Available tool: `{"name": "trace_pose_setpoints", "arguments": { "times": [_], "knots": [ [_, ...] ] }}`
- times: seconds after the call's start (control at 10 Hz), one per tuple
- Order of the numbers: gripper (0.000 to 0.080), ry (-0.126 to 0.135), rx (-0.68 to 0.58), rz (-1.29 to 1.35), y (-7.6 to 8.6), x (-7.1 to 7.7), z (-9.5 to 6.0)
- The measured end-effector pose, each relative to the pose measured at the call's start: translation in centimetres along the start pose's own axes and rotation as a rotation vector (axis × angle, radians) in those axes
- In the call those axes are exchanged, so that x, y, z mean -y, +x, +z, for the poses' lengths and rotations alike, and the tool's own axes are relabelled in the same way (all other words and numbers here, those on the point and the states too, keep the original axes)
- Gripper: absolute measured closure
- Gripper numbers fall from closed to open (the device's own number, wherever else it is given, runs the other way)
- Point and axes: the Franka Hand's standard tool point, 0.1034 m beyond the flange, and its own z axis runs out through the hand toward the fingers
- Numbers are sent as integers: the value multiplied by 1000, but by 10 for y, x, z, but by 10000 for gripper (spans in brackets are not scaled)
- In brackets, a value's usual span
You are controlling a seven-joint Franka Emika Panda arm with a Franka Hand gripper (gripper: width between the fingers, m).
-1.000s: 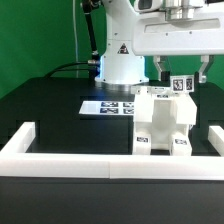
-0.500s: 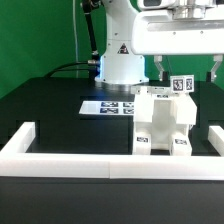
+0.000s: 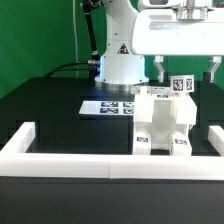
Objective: Assemble chair
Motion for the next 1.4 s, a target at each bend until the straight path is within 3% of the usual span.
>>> {"name": "trace_pose_setpoints", "arguments": {
  "times": [0.5, 0.6, 0.7, 0.8, 1.4],
  "knots": [
    [163, -5, 1, -136, 0, -2, 0],
    [354, -5, 1, -136, 0, -2, 0],
    [354, -5, 1, -126, 0, -2, 0],
    [513, -5, 1, -112, 0, -2, 0],
    [512, 1, 0, 222, 0, -1, 0]
  ]
}}
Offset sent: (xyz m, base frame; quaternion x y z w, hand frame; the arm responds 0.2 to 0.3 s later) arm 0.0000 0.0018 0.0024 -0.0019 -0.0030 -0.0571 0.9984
